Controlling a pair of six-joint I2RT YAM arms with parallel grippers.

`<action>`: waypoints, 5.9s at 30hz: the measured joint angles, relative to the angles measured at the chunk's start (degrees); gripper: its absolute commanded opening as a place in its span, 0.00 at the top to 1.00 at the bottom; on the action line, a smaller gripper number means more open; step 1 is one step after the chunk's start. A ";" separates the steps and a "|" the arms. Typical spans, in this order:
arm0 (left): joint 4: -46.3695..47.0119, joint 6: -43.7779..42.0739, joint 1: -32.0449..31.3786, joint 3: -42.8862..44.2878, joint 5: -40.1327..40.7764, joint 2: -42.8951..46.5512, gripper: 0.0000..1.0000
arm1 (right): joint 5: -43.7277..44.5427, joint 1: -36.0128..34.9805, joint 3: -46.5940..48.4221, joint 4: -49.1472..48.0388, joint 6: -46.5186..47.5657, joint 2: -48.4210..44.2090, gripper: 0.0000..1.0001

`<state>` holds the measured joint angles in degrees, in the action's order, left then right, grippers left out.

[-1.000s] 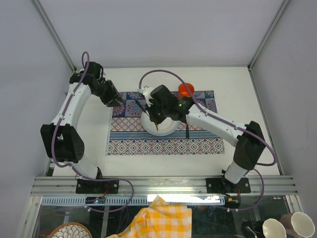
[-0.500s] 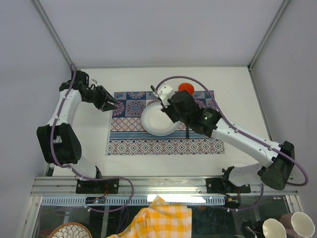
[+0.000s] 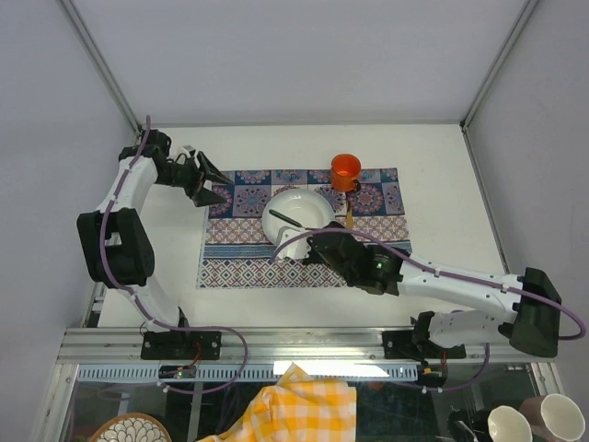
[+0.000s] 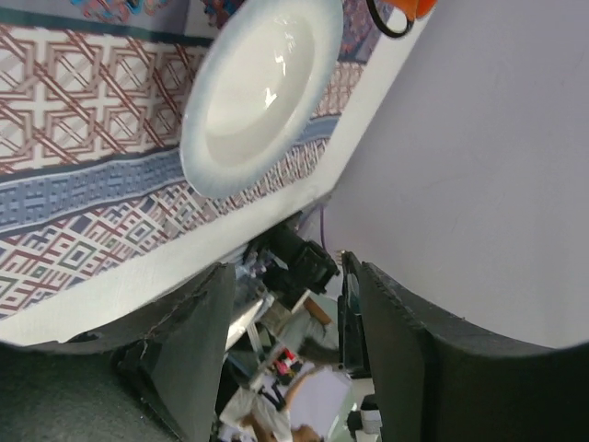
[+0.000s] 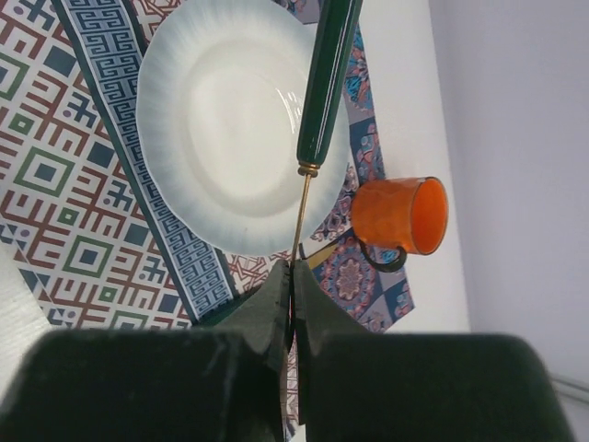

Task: Set the dinner table for one person
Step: Pick up the fork at the center of the board, then place the fork on the napkin, then move the fork onto the napkin.

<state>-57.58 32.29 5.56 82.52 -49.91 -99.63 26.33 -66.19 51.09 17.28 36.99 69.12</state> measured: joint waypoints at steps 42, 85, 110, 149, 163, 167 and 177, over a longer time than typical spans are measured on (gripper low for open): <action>10.51 8.24 -14.27 -18.32 -29.55 7.69 0.55 | -7.28 -5.01 -1.29 -16.24 10.23 4.76 1.00; 16.57 15.21 12.13 -12.35 3.30 7.45 0.78 | -12.28 -3.72 19.15 3.26 -10.43 24.46 1.00; 16.52 16.63 13.68 -15.82 4.50 12.70 0.77 | -27.30 -2.23 41.75 17.57 -27.08 51.45 0.81; -0.09 -31.45 -17.14 4.85 48.59 8.50 0.34 | -20.04 1.14 21.53 16.79 -30.51 22.82 0.25; -1.92 -50.69 -22.32 3.37 54.62 9.27 0.27 | -19.21 1.88 16.52 15.23 -31.61 16.92 0.23; -3.32 -57.86 -24.55 -0.63 52.57 8.83 0.26 | -19.28 2.25 15.72 15.15 -32.11 15.72 0.23; -8.17 -64.98 -31.58 -18.49 45.29 14.08 0.22 | -21.81 4.37 13.22 13.44 -33.51 14.40 0.22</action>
<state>-65.76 -32.69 -26.02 64.03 -4.62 -85.56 4.51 -61.82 64.31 30.72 3.49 83.53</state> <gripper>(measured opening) 0.743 0.775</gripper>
